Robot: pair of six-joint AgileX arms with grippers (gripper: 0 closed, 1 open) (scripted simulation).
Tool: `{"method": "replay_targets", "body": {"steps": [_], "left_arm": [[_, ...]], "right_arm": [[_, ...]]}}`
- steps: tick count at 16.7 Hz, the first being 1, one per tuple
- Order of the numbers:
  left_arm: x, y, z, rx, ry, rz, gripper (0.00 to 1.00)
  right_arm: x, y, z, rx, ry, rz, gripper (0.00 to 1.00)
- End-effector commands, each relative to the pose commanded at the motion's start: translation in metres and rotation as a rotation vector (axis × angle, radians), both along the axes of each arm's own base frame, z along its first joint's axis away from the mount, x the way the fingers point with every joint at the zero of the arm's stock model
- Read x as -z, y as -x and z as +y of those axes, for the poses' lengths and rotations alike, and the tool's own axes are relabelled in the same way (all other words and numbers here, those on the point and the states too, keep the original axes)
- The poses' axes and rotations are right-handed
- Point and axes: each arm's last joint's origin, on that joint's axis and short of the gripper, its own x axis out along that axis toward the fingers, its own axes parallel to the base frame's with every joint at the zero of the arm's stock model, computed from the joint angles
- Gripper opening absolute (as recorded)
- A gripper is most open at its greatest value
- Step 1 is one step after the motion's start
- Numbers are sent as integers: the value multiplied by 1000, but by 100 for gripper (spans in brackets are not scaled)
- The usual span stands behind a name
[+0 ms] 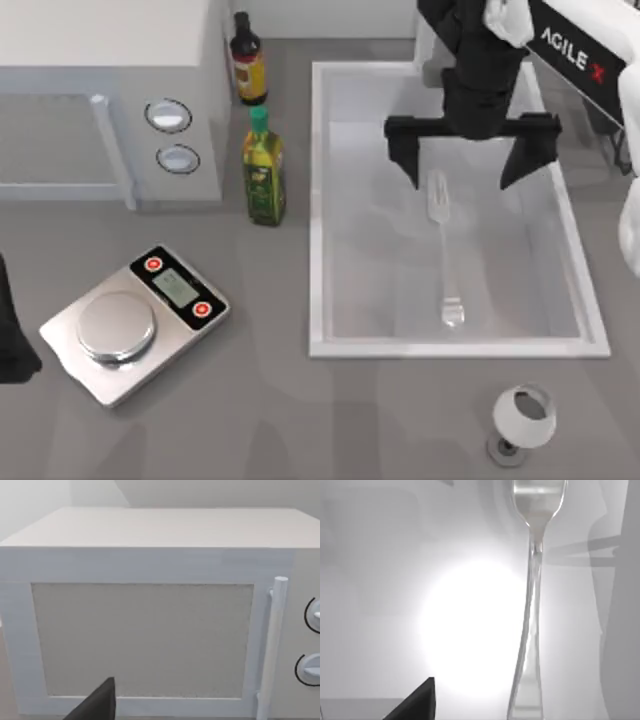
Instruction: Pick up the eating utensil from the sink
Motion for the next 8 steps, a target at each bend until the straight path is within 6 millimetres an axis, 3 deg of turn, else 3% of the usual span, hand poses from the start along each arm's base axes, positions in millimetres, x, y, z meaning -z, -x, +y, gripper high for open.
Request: {"method": "replay_targets", "body": {"steps": [8], "left_arm": [[0, 0, 0, 0, 0, 0, 100]], "right_arm": [[111, 1, 2, -4, -6, -17, 100]]}}
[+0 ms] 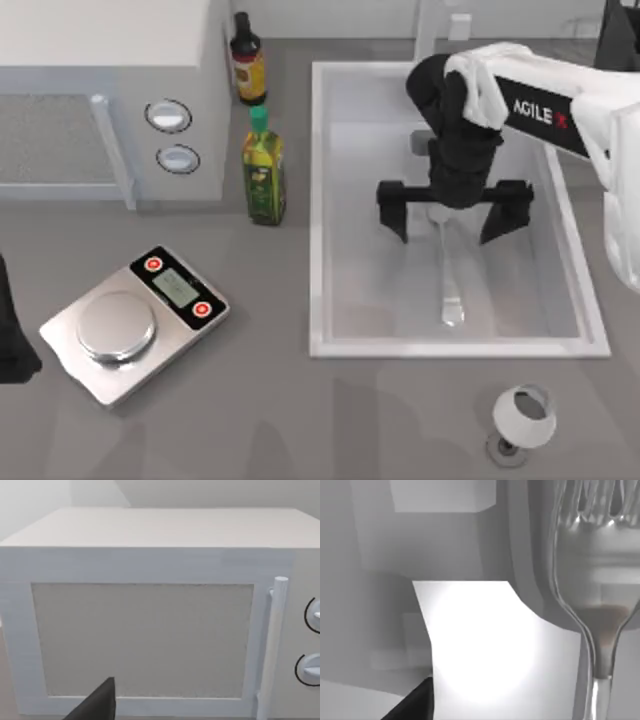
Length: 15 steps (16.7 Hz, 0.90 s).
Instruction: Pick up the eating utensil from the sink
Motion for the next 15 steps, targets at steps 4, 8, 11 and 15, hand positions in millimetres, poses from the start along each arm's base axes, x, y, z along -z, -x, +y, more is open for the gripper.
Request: {"method": "replay_targets", "body": {"steps": [4, 8, 11, 15], "left_arm": [[0, 0, 0, 0, 0, 0, 100], [0, 0, 0, 0, 0, 0, 100], [0, 0, 0, 0, 0, 0, 100], [0, 0, 0, 0, 0, 0, 100]], "right_arm": [[12, 3, -1, 0, 3, 9, 100], [12, 3, -1, 0, 3, 9, 85], [12, 3, -1, 0, 3, 9, 62], [12, 3, -1, 0, 3, 9, 32]]}}
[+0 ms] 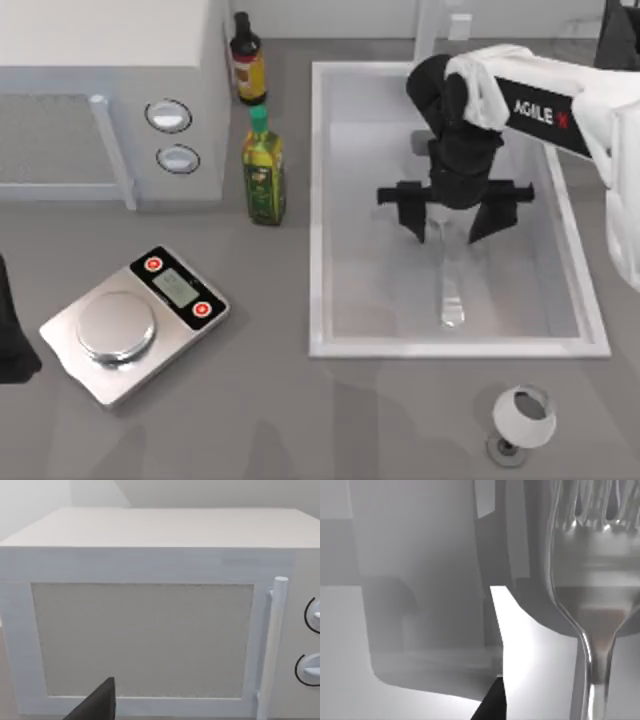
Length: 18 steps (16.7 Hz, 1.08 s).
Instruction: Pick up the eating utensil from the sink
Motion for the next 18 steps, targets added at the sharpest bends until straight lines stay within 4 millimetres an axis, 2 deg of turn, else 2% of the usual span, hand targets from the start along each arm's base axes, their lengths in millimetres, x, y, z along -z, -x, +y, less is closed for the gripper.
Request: {"method": "replay_targets", "body": {"steps": [4, 5, 12, 13, 16, 18], "left_arm": [[0, 0, 0, 0, 0, 0, 100], [0, 0, 0, 0, 0, 0, 100], [0, 0, 0, 0, 0, 0, 100], [0, 0, 0, 0, 0, 0, 100], [0, 0, 0, 0, 0, 0, 100], [0, 0, 0, 0, 0, 0, 100]], "right_arm": [[0, 0, 0, 0, 0, 0, 2], [0, 0, 0, 0, 0, 0, 0], [0, 0, 0, 0, 0, 0, 0], [-23, -4, -1, -5, 0, -43, 0], [-28, -6, 0, -5, 3, -36, 0], [-42, -10, 2, -5, 6, -29, 0]]}}
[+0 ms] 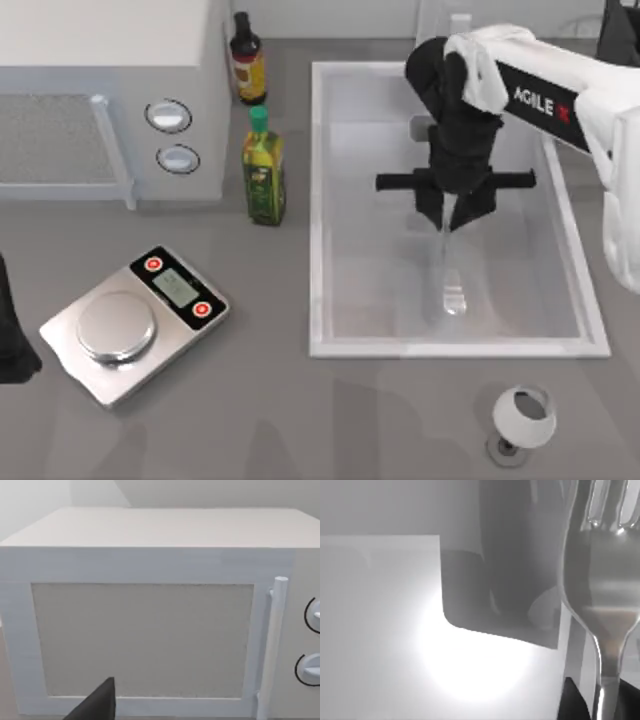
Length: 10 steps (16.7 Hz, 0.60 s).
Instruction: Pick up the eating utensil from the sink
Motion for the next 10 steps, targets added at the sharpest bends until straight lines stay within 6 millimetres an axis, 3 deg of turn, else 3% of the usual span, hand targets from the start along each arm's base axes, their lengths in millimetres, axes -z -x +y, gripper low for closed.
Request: {"method": "replay_targets", "body": {"steps": [6, 10], "left_arm": [[0, 0, 0, 0, 0, 0, 100], [0, 0, 0, 0, 0, 0, 100]], "right_arm": [[-91, -2, 1, 0, -5, -12, 0], [-127, 6, -3, 0, -6, -15, 0]]}}
